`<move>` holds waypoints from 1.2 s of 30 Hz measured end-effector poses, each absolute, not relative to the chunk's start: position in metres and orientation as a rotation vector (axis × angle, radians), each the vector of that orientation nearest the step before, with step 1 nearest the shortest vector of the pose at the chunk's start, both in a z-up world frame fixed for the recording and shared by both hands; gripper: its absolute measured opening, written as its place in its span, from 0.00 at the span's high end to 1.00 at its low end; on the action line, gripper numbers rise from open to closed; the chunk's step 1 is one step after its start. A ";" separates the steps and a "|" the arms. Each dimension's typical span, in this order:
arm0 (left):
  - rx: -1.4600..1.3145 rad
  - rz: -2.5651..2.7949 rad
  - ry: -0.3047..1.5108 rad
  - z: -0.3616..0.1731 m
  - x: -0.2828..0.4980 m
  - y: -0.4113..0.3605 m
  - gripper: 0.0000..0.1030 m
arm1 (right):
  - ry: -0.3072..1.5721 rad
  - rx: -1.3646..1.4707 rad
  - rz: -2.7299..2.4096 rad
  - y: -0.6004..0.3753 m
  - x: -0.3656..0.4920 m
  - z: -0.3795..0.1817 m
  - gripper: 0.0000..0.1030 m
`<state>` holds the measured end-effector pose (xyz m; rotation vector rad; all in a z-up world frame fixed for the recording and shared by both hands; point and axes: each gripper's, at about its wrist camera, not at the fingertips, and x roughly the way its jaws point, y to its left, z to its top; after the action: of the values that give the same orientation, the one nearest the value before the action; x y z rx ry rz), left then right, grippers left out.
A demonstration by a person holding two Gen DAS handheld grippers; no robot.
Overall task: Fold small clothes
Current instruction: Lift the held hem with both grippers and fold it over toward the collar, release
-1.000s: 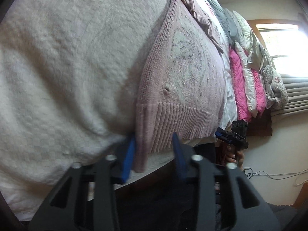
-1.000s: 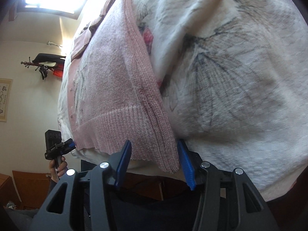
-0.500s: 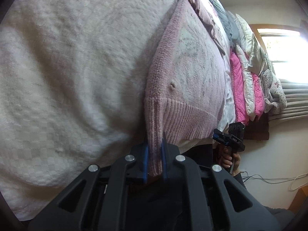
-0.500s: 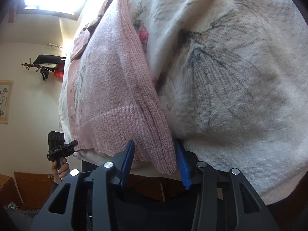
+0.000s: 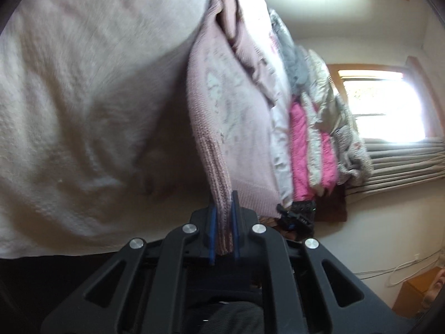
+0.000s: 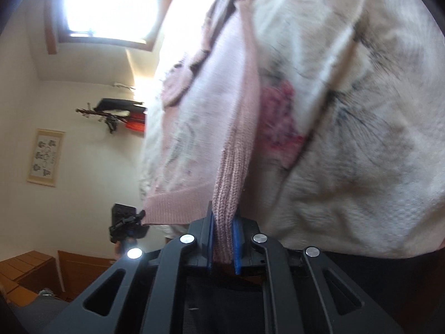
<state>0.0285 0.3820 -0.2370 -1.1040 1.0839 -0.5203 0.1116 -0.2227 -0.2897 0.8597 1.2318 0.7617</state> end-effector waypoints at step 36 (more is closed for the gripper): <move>-1.432 -0.295 1.067 -0.261 0.285 0.452 0.90 | 1.286 0.925 0.472 -0.202 0.375 -0.274 0.81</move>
<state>0.2848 0.4518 -0.2611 -1.4316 1.0667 -0.2951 0.3748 -0.2021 -0.2740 0.9248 1.2858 0.4716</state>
